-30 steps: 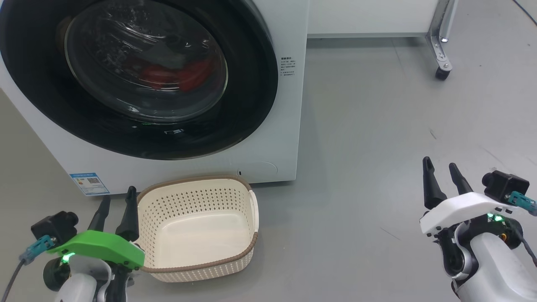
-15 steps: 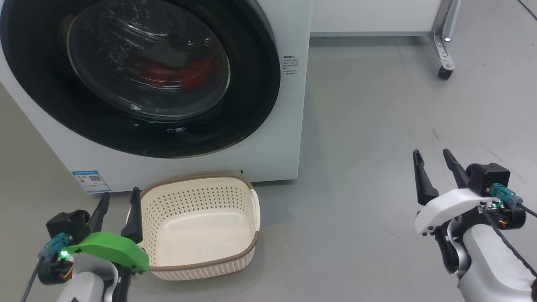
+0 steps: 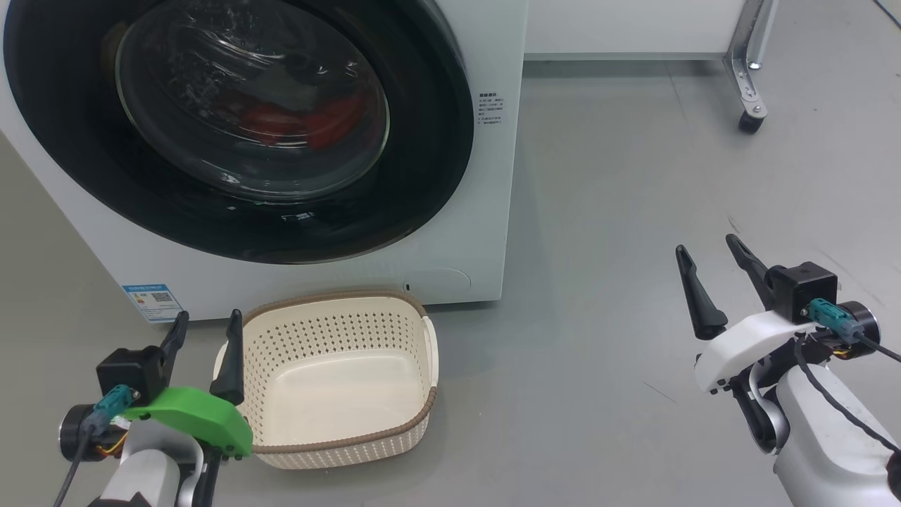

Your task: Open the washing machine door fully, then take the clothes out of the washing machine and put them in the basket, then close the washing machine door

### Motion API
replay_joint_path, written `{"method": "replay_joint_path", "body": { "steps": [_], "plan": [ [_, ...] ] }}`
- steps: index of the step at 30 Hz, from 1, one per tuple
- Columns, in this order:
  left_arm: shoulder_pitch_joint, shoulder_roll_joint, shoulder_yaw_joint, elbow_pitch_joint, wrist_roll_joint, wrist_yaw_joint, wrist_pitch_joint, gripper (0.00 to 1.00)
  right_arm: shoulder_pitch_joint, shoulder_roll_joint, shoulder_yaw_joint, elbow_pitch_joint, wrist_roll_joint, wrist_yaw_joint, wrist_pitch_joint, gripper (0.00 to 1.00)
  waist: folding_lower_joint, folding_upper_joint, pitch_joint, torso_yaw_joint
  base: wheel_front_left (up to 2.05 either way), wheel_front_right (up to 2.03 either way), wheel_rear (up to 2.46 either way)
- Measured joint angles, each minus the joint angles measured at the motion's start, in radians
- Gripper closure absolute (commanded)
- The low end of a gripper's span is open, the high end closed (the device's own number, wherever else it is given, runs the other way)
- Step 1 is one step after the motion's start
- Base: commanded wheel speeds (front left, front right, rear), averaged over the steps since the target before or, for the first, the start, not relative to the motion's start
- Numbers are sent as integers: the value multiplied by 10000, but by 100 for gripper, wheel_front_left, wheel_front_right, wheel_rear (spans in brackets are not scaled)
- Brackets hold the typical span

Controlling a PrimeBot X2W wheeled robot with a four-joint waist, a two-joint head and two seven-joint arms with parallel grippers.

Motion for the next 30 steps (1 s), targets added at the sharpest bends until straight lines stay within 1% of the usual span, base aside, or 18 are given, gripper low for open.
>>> {"method": "replay_joint_path", "body": {
  "steps": [13, 19, 21, 30],
  "plan": [
    [1, -92, 305, 151, 307, -2, -13, 0, 0, 59, -268, 21, -59, -48, 0, 0, 0, 0, 15, -67, 0, 0, 0],
    [1, -109, 523, 196, 431, 17, -13, 0, 0, 130, -541, 21, -58, -104, 0, 0, 0, 0, 19, -64, 0, 0, 0],
    [2, -104, 646, 219, 518, 17, -13, 0, 0, 140, -656, 17, -59, -174, 0, 0, 0, 0, 15, -60, 0, 0, 0],
    [12, -209, 786, 230, 702, 15, -13, 0, 5, 174, -882, 8, -59, -167, 0, 0, 0, 0, -4, -25, 0, 0, 0]
  ]
}}
